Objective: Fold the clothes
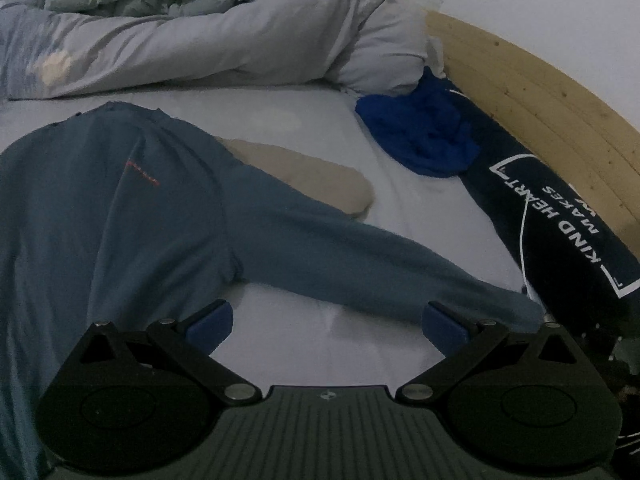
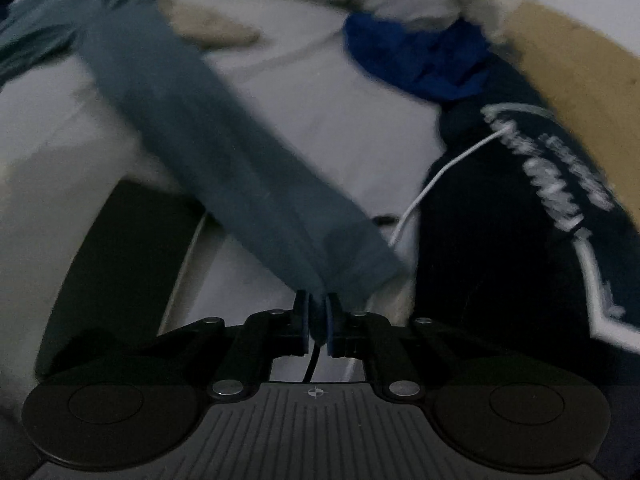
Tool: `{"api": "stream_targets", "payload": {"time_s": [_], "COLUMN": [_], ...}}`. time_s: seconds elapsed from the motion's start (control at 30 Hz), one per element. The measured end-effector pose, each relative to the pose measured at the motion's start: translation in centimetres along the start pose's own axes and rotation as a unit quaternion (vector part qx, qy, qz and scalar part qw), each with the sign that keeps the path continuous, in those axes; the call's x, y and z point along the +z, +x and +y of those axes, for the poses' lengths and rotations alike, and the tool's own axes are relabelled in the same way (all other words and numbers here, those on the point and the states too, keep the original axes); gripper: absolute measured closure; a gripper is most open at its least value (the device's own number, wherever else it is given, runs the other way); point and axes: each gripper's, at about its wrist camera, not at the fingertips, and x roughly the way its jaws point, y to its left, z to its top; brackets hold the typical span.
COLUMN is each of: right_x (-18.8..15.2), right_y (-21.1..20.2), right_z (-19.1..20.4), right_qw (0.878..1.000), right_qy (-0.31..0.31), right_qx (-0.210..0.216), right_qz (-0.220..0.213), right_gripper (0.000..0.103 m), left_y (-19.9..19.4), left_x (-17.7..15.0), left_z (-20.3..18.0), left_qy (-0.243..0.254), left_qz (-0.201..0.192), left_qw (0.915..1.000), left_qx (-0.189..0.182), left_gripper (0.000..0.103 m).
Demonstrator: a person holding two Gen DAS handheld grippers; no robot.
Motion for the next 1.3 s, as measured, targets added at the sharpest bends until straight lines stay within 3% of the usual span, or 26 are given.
{"api": "stream_targets", "payload": {"time_s": [0.1, 0.17, 0.23, 0.33, 0.47, 0.63, 0.7, 0.73, 0.77, 0.9, 1.0, 1.17, 1.3], "right_x": [-0.8, -0.7, -0.5, 0.6, 2.0, 3.4, 3.5, 3.4, 3.3, 3.1, 3.1, 3.4, 4.0], "right_y": [1.1, 0.6, -0.6, -1.9, 0.0, 5.0, 5.7, 6.0, 6.0, 4.8, 2.1, -4.5, -10.0], "right_z": [0.7, 0.3, -0.3, -2.6, -4.1, -5.5, -5.6, -5.5, -5.5, -4.7, -4.0, -2.2, 0.4], "right_qw": [0.999, 0.999, 0.999, 0.996, 0.991, 0.992, 0.991, 0.991, 0.990, 0.987, 0.983, 0.979, 0.976], "right_qy": [-0.017, -0.005, 0.012, 0.085, 0.123, 0.126, 0.128, 0.126, 0.127, 0.125, 0.138, 0.163, 0.171], "right_qx": [0.013, 0.015, 0.024, 0.029, -0.014, -0.027, -0.036, -0.048, -0.059, -0.104, -0.124, -0.102, -0.065], "right_qz": [0.043, 0.046, 0.033, -0.025, -0.048, -0.011, -0.002, 0.005, 0.009, 0.015, -0.007, -0.074, -0.117], "right_gripper": [0.087, 0.071, 0.058, 0.052, 0.052, 0.058, 0.072, 0.091, 0.094, 0.093, 0.079, 0.060, 0.057], "left_y": [-0.2, -0.3, -0.5, -0.7, -0.7, -1.5, -1.9, -2.2, -2.6, -4.0, -5.1, -7.9, -12.5], "left_x": [0.0, -0.1, -0.1, -0.2, -0.3, -0.3, -0.3, -0.2, -0.1, 0.1, 0.3, 0.3, -0.2], "left_z": [0.3, 0.6, 0.8, 1.1, 1.5, 1.4, 1.7, 2.1, 2.5, 4.0, 5.1, 7.3, 9.1], "left_qy": [-0.001, -0.002, -0.003, -0.005, -0.017, -0.019, -0.022, -0.027, -0.032, -0.052, -0.066, -0.093, -0.110], "left_qz": [0.000, 0.000, 0.000, -0.001, -0.003, -0.009, -0.015, -0.019, -0.023, -0.040, -0.052, -0.077, -0.108], "left_qw": [1.0000, 1.0000, 1.0000, 1.0000, 0.9998, 0.9997, 0.9996, 0.9993, 0.9991, 0.9974, 0.9957, 0.9911, 0.9856], "left_qx": [0.001, 0.002, 0.003, 0.005, 0.012, 0.009, 0.012, 0.015, 0.018, 0.030, 0.039, 0.056, 0.071], "left_gripper": [0.000, 0.000, 0.000, 0.000, 0.000, 0.000, 0.000, 0.000, 0.000, 0.000, 0.000, 0.000, 0.000]}}
